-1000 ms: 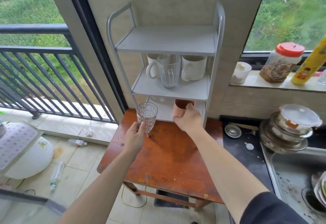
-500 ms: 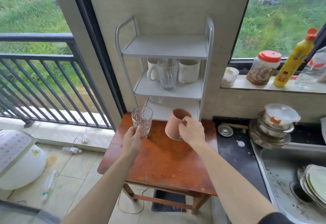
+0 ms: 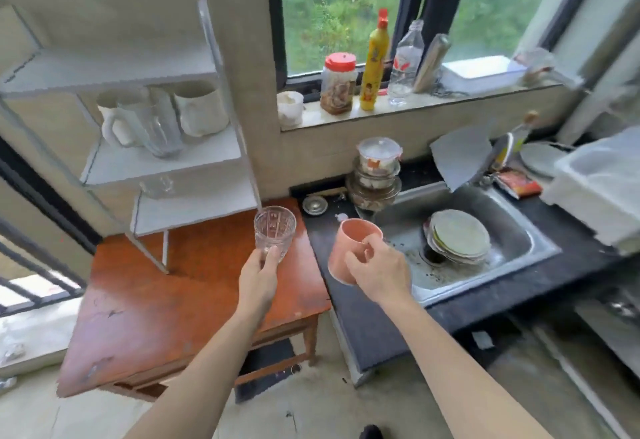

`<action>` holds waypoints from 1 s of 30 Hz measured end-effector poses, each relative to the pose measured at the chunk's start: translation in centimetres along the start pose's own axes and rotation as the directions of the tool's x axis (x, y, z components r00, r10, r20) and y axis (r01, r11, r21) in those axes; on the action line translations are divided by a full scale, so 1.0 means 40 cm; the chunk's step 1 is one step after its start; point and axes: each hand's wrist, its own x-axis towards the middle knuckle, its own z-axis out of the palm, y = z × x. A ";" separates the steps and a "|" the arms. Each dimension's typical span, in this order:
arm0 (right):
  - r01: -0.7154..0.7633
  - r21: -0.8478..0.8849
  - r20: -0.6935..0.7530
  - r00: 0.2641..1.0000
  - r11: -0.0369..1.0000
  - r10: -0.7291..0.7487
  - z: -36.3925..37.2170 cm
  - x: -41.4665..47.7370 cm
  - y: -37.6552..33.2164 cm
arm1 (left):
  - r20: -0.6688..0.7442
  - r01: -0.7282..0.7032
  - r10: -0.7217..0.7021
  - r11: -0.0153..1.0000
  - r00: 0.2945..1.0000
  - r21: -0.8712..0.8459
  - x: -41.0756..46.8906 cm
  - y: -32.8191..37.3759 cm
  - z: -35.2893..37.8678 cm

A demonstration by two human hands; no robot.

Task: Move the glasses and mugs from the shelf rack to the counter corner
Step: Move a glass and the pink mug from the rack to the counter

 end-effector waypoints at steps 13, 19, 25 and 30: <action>-0.367 -0.062 -0.468 0.832 0.928 0.298 -0.628 -0.205 0.744 | 0.584 -0.144 0.152 0.988 0.798 -0.061 -0.345 0.278 0.902; -0.553 -0.065 -0.636 0.665 0.831 0.392 -0.926 -0.375 1.084 | 0.778 -0.039 0.087 0.996 0.622 -0.080 -0.631 0.360 1.335; -0.670 -0.022 -0.788 0.468 0.742 0.400 -1.143 -0.514 1.310 | 0.889 -0.021 0.057 0.998 0.455 -0.053 -0.874 0.437 1.628; -0.750 0.017 -0.837 0.351 0.661 0.420 -1.246 -0.563 1.468 | 0.938 -0.039 0.011 0.999 0.346 0.003 -1.025 0.483 1.857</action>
